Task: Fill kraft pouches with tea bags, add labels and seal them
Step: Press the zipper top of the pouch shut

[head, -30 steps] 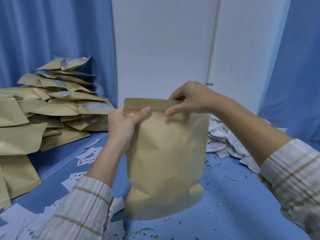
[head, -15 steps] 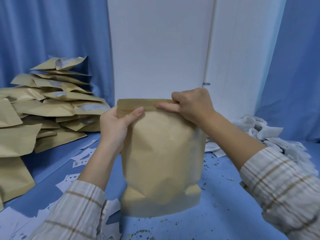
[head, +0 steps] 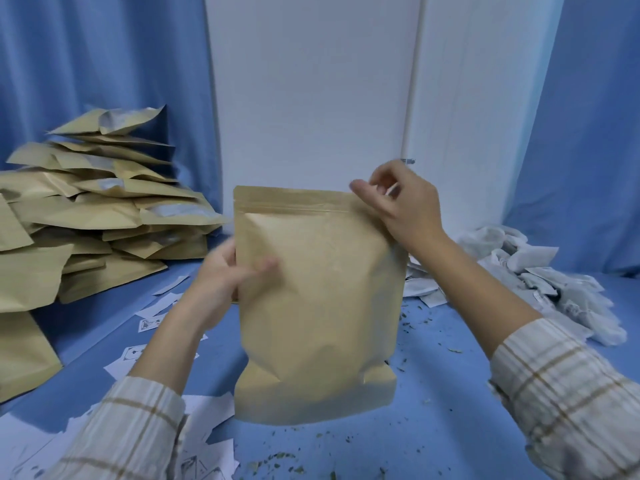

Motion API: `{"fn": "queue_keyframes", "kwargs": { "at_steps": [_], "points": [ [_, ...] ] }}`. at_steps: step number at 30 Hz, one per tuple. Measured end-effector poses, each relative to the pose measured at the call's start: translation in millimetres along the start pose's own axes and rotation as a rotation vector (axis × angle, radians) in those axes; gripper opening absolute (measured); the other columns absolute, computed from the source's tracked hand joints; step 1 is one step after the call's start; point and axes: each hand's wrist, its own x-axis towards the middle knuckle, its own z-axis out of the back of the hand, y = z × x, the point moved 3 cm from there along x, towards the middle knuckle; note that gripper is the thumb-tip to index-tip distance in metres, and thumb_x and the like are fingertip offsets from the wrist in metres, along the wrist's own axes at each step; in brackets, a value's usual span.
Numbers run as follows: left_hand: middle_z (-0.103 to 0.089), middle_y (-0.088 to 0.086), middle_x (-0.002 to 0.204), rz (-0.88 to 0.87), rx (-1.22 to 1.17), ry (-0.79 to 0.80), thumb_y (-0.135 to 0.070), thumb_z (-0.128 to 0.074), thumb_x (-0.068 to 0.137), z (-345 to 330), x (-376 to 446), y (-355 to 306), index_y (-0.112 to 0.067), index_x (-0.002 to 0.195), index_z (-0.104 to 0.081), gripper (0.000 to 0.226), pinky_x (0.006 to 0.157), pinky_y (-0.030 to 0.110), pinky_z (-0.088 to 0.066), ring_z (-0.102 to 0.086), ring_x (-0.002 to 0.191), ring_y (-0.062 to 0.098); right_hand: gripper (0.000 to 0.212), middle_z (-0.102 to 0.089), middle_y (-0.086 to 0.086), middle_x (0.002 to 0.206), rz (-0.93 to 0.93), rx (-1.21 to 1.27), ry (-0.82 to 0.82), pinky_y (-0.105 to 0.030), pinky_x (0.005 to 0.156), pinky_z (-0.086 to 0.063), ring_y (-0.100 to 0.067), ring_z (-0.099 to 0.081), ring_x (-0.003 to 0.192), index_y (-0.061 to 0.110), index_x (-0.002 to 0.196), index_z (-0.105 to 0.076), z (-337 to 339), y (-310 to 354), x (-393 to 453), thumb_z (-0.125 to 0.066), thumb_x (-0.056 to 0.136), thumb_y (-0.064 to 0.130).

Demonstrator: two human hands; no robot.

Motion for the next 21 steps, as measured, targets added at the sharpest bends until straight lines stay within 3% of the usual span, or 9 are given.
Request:
{"fn": "queue_keyframes", "kwargs": {
  "at_steps": [2, 4, 6, 7, 10, 12, 14, 18, 21],
  "points": [
    [-0.073, -0.001, 0.098, 0.130, 0.045, 0.073, -0.031, -0.086, 0.043, 6, -12, 22, -0.024, 0.100, -0.066, 0.061, 0.063, 0.024, -0.054, -0.070, 0.087, 0.016, 0.047, -0.058, 0.022, 0.090, -0.293, 0.302, 0.089, -0.008, 0.070, -0.040, 0.006, -0.056, 0.081, 0.030, 0.104, -0.053, 0, -29, -23, -0.064, 0.071, 0.062],
    [-0.072, 0.003, 0.102, 0.179, 0.028, 0.003, -0.027, -0.090, 0.047, 11, -21, 37, -0.014, 0.107, -0.062, 0.068, 0.063, 0.022, -0.054, -0.070, 0.089, 0.018, 0.066, -0.063, 0.015, 0.110, -0.508, 0.510, 0.415, -0.020, 0.079, -0.051, -0.003, -0.061, 0.100, 0.019, 0.122, -0.054, -11, -59, -66, -0.067, 0.069, 0.057],
    [-0.072, 0.004, 0.102, 0.166, -0.039, -0.104, -0.026, -0.083, 0.057, 14, -23, 43, -0.013, 0.108, -0.062, 0.057, 0.064, 0.024, -0.054, -0.070, 0.087, 0.016, 0.059, -0.068, 0.006, 0.112, -0.579, 0.597, 0.743, -0.029, 0.074, -0.056, -0.012, -0.066, 0.101, 0.019, 0.118, -0.061, -26, -74, -112, -0.069, 0.069, 0.050],
    [-0.072, 0.004, 0.103, 0.169, -0.043, -0.147, -0.027, -0.077, 0.063, 13, -23, 42, -0.014, 0.106, -0.063, 0.047, 0.064, 0.025, -0.054, -0.070, 0.085, 0.015, 0.050, -0.070, 0.003, 0.108, -0.595, 0.601, 0.792, -0.030, 0.072, -0.056, -0.015, -0.068, 0.097, 0.020, 0.112, -0.064, -32, -76, -127, -0.068, 0.071, 0.048],
    [-0.070, 0.003, 0.108, 0.270, -0.138, -0.088, -0.036, -0.058, 0.086, 17, -18, 32, -0.016, 0.114, -0.063, 0.035, 0.067, 0.026, -0.055, -0.069, 0.090, 0.013, 0.031, -0.072, -0.009, 0.095, -0.621, 0.614, 0.608, -0.038, 0.068, -0.053, -0.026, -0.067, 0.082, 0.011, 0.103, -0.066, -48, -73, -132, -0.063, 0.083, 0.034],
    [-0.067, 0.000, 0.116, 0.383, -0.231, 0.073, -0.049, -0.047, 0.087, 29, -20, 21, -0.021, 0.120, -0.061, 0.046, 0.076, 0.031, -0.054, -0.065, 0.104, 0.016, 0.028, -0.071, -0.010, 0.086, -0.670, 0.710, 0.535, -0.033, 0.062, -0.050, -0.024, -0.065, 0.073, 0.002, 0.105, -0.064, -62, -64, -124, -0.058, 0.089, 0.024],
    [-0.067, 0.002, 0.116, 0.423, -0.287, 0.121, -0.057, -0.042, 0.084, 52, -27, 16, -0.022, 0.120, -0.060, 0.053, 0.075, 0.032, -0.055, -0.065, 0.103, 0.021, 0.024, -0.071, -0.004, 0.079, -0.705, 0.805, 0.532, -0.025, 0.053, -0.050, -0.016, -0.065, 0.065, 0.000, 0.106, -0.062, -81, -47, -118, -0.054, 0.092, 0.018],
    [-0.063, 0.015, 0.120, 0.311, -0.651, 0.025, -0.068, -0.044, 0.081, 112, -54, 14, -0.006, 0.125, -0.058, 0.077, 0.083, 0.040, -0.054, -0.063, 0.104, 0.032, 0.019, -0.073, -0.006, 0.083, -0.790, 1.037, 0.549, -0.028, 0.061, -0.058, -0.015, -0.070, 0.071, 0.001, 0.101, -0.063, -128, -1, -108, -0.050, 0.093, 0.012],
    [-0.052, 0.019, 0.134, 0.096, -0.842, -0.024, -0.049, -0.040, 0.094, 141, -66, 2, -0.003, 0.128, -0.054, 0.059, 0.110, 0.044, -0.030, -0.047, 0.125, 0.037, 0.019, -0.074, -0.006, 0.081, -0.801, 1.247, 0.559, -0.026, 0.059, -0.058, -0.013, -0.070, 0.068, -0.004, 0.106, -0.059, -184, 75, -82, -0.046, 0.094, 0.005]
  ]
}}
